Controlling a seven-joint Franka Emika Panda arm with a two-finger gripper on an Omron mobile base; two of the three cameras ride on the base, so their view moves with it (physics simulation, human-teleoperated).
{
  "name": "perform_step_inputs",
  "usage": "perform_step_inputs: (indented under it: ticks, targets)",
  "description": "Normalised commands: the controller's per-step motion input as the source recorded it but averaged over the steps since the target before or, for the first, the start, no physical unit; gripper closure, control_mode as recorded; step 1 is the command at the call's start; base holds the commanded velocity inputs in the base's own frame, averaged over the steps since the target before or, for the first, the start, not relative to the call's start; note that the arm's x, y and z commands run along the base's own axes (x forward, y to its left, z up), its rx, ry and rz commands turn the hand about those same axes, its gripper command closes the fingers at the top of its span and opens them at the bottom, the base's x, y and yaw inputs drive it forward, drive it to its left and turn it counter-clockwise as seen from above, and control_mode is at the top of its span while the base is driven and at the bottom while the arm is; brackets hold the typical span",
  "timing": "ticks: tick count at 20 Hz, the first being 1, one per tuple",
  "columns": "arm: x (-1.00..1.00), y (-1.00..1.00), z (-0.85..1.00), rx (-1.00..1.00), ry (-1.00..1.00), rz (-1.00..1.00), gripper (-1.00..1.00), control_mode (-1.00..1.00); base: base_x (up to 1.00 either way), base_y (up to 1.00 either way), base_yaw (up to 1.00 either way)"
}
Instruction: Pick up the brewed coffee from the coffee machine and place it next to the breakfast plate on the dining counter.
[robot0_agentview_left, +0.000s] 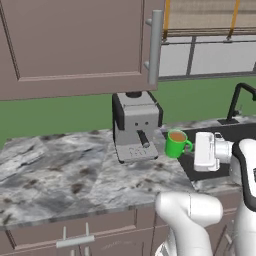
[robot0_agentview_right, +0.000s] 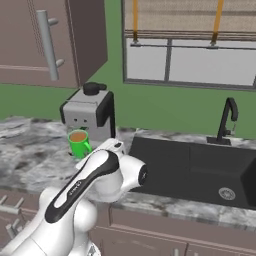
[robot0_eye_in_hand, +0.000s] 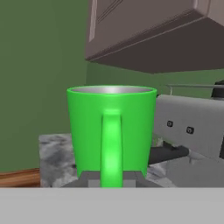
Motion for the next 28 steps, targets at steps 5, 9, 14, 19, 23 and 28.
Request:
perform_step_inputs:
  ticks: [5,9,14,19,23,28]
  targets:
    - [0.0,0.0,0.0,0.0,0.0,0.0,1.0,1.0,-0.61,0.29,0.34]
    - [0.0,0.0,0.0,0.0,0.0,0.0,1.0,1.0,-0.33,0.49,0.62]
    - [0.0,0.0,0.0,0.0,0.0,0.0,1.0,1.0,-0.01,0.43,0.84]
    - [0.0,0.0,0.0,0.0,0.0,0.0,1.0,1.0,-0.12,0.31,0.93]
    - [0.0,0.0,0.0,0.0,0.0,0.0,1.0,1.0,-0.12,0.28,0.95]
    - [0.0,0.0,0.0,0.0,0.0,0.0,1.0,1.0,0.0,0.31,0.88]
